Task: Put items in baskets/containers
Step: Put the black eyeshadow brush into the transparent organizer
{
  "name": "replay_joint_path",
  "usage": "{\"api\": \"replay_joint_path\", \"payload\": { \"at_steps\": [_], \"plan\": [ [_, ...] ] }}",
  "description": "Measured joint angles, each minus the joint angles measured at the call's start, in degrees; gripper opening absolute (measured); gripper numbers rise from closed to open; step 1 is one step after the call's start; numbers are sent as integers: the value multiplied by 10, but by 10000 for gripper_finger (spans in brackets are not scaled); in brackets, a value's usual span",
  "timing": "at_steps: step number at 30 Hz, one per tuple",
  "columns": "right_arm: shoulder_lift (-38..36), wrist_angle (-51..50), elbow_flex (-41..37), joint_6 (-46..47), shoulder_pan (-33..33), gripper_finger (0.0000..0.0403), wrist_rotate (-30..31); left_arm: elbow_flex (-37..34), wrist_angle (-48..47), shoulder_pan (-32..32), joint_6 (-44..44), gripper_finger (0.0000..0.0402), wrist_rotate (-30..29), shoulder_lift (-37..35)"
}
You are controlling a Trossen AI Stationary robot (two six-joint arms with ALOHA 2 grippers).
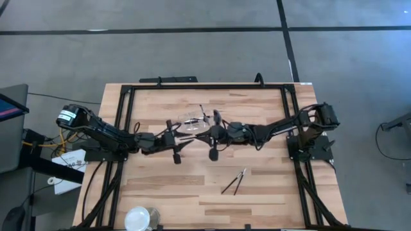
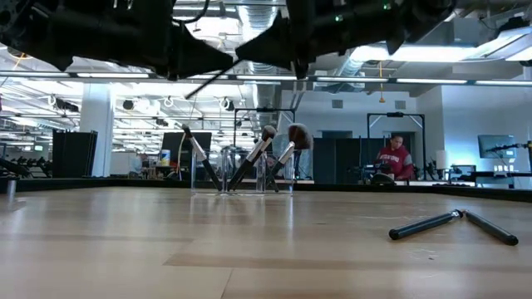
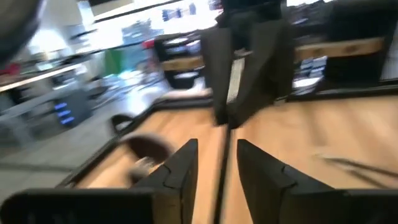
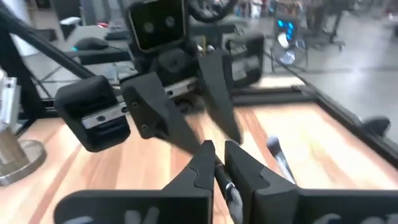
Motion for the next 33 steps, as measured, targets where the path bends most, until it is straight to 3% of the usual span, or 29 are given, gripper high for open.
{"api": "replay_joint_path", "payload": {
  "at_steps": [5, 13, 16, 21, 26, 33],
  "plan": [
    [0, -45, 0, 43, -13, 9, 56, 0, -41, 1, 0, 125, -106, 0],
    [0, -203, 62, 60, -24, 7, 177, 0, -55, -1, -2, 122, -110, 0],
    [0, -255, 91, 60, -28, 10, 196, 0, -55, -1, -2, 120, -110, 0],
    [0, -276, 115, 56, -62, 11, 201, 0, -55, -1, -3, 121, -110, 0],
    [0, -310, 115, 103, -100, 14, 163, 0, -55, -1, -5, 122, -110, 0],
    [0, -321, 102, 116, -105, 13, 132, 0, -55, -1, -5, 122, -110, 0]
  ]
}}
